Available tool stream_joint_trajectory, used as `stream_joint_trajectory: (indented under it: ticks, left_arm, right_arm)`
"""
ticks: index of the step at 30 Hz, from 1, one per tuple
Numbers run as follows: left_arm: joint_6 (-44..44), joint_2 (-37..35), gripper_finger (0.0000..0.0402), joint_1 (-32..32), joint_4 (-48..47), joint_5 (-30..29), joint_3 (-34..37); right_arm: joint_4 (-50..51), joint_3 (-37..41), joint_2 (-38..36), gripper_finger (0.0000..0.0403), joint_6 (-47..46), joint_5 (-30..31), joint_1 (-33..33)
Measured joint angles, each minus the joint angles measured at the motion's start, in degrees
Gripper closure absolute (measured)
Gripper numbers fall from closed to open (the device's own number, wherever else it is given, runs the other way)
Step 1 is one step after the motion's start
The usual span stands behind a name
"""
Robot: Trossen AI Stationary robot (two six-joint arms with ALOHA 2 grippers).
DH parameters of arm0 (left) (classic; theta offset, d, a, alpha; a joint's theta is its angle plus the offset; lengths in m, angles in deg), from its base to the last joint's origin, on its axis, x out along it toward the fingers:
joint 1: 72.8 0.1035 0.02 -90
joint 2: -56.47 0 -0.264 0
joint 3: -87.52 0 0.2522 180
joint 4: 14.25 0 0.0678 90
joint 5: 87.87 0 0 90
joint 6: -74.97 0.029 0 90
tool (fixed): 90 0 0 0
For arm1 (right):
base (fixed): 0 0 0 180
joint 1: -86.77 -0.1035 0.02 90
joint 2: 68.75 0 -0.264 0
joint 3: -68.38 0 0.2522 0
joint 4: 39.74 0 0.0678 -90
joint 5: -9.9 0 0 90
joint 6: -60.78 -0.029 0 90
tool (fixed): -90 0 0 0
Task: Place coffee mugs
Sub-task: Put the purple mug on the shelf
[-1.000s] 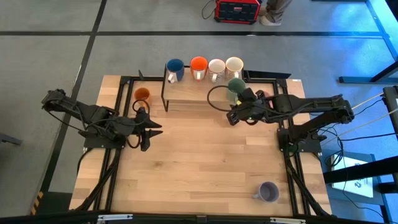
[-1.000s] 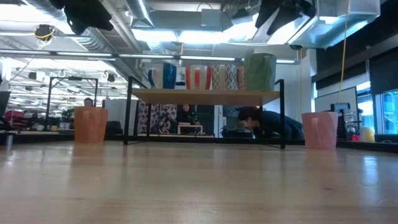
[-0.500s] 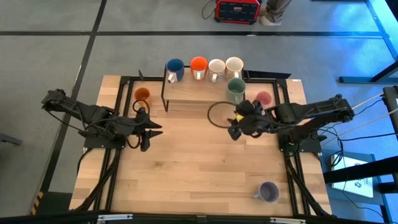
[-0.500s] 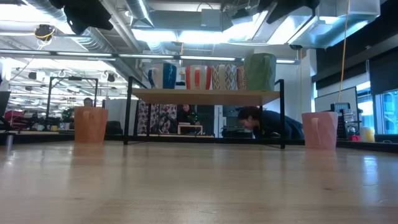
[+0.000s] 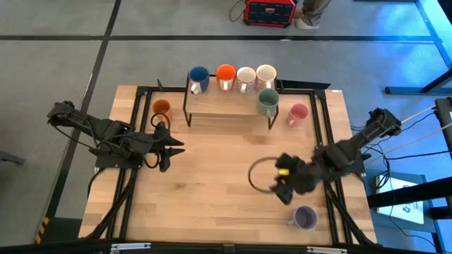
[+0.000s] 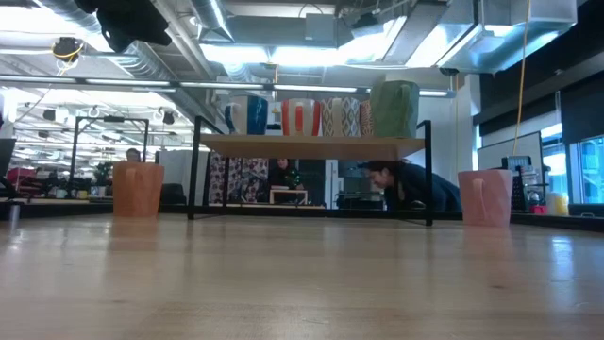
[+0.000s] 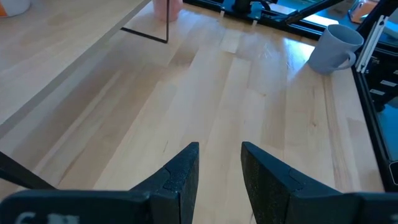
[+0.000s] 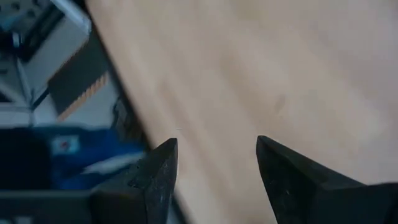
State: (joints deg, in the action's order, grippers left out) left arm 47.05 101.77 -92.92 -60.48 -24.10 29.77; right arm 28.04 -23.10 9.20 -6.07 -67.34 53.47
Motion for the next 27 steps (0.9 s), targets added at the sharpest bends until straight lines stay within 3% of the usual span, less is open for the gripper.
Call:
stream_joint_trajectory:
  ticks: [12, 17, 21, 27]
  left_arm:
    - [-2.0, 0.0, 0.0287, 0.0, 0.0, 0.0, 0.0]
    - [-2.0, 0.1, 0.0287, 0.0, 0.0, -0.6, 0.0]
    - [-1.9, 0.1, 0.0287, 0.0, 0.0, -0.9, 0.0]
    - [-1.9, 0.1, 0.0287, 0.0, 0.0, -0.9, 0.0]
  right_arm:
    - [-2.0, 9.3, 4.9, 0.0198, -47.3, -18.9, -15.1]
    - [-2.8, 10.6, 9.7, 0.0198, -53.0, -18.8, -16.2]
    - [-3.7, 12.0, 12.2, 0.0198, -54.4, -16.3, -15.8]
    - [-4.2, 13.0, 14.3, 0.0211, -54.6, -17.4, -14.7]
